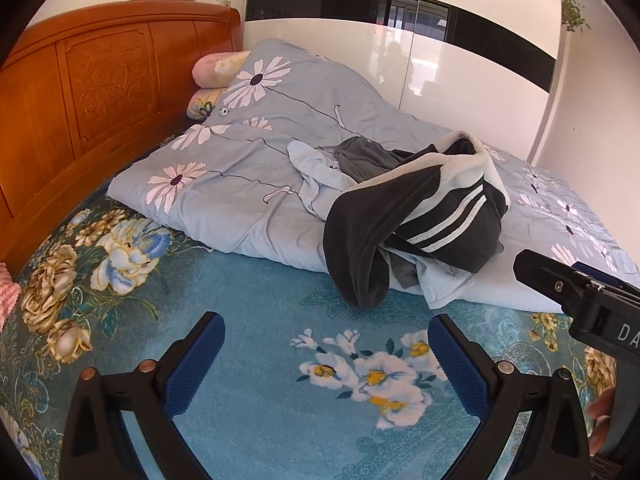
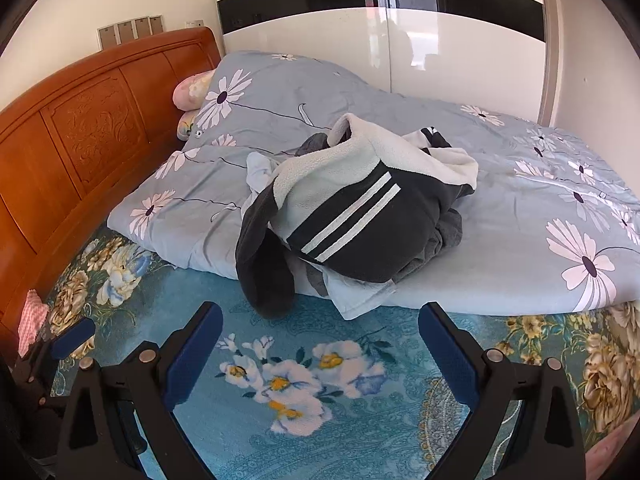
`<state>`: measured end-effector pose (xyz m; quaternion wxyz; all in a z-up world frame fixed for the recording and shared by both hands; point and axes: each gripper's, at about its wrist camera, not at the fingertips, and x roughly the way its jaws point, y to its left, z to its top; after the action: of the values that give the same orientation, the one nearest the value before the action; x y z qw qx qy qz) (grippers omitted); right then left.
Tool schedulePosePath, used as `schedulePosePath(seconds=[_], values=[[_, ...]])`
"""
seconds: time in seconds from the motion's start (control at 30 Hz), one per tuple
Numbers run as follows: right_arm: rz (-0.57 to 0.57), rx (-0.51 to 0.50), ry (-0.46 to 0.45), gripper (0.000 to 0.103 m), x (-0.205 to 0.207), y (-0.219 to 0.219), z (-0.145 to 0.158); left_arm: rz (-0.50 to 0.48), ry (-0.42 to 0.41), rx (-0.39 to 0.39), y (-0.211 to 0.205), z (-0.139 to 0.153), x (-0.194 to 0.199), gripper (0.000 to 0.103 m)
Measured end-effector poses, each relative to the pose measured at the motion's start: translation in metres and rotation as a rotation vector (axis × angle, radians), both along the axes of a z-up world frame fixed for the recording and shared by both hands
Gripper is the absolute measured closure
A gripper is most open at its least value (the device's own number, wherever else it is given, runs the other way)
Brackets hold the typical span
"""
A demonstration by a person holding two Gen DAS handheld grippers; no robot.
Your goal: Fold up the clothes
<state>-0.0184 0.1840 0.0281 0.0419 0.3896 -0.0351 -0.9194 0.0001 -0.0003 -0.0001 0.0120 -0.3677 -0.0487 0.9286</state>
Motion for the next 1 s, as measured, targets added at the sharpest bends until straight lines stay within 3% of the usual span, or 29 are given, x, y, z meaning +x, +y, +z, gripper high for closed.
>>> schedulePosePath(seconds=[0.2, 0.53, 1.0], values=[[0.005, 0.036, 0.009, 0.004, 0.000, -0.003, 0.002, 0.042, 0.003, 0.129, -0.014, 0.000, 0.002, 0.000], [0.010, 0.079, 0.012, 0.004, -0.003, -0.007, 0.006, 0.056, 0.065, 0.015, -0.004, 0.013, -0.003, 0.000], [0.010, 0.112, 0.003, 0.004, -0.009, -0.011, 0.013, 0.076, 0.045, 0.024, -0.008, 0.015, -0.013, 0.000]])
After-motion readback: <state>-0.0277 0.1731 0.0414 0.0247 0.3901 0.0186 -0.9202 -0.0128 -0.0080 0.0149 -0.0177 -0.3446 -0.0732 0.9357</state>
